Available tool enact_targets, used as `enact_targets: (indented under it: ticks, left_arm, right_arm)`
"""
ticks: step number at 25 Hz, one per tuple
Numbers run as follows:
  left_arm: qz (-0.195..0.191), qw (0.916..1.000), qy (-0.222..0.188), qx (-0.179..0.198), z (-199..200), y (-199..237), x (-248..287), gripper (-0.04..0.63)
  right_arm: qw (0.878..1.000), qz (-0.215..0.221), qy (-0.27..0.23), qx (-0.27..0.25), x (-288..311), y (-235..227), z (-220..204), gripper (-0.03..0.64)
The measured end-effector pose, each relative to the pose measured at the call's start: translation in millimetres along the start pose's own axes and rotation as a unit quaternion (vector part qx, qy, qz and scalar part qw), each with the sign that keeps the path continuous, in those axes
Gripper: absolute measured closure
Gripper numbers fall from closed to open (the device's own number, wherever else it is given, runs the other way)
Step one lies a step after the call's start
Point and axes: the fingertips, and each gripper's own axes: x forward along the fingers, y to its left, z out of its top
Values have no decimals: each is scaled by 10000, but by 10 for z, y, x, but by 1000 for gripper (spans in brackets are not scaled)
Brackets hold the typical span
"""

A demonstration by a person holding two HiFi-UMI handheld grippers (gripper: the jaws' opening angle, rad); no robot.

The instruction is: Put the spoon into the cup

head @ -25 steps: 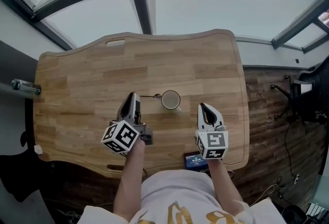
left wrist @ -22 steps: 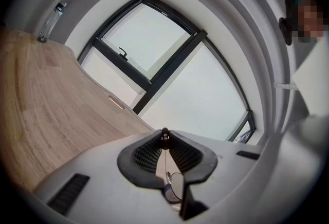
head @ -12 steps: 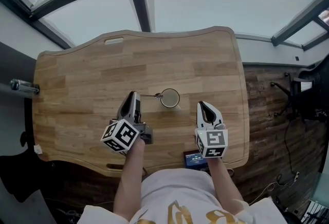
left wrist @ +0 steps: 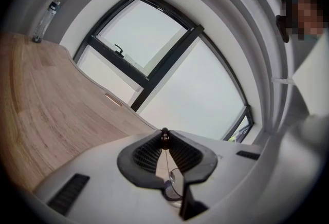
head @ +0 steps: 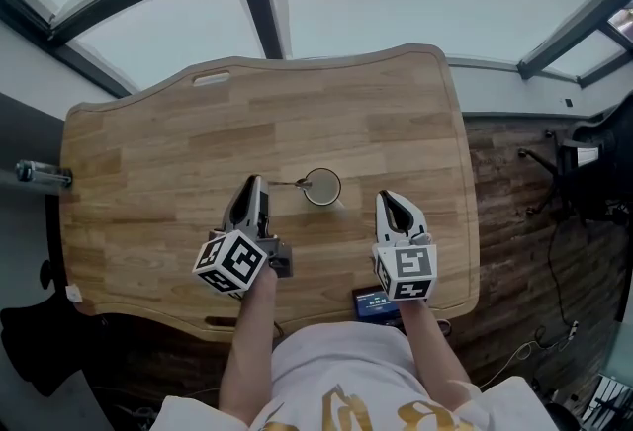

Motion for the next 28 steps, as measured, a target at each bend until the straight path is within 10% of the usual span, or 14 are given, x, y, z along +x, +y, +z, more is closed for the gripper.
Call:
enact_targets:
  ticks: [28]
  left_arm:
    - [-69,9998,167,-33,-116,2,124,545]
  right_arm:
    - [9999,68,139,19,96,15,-97,585]
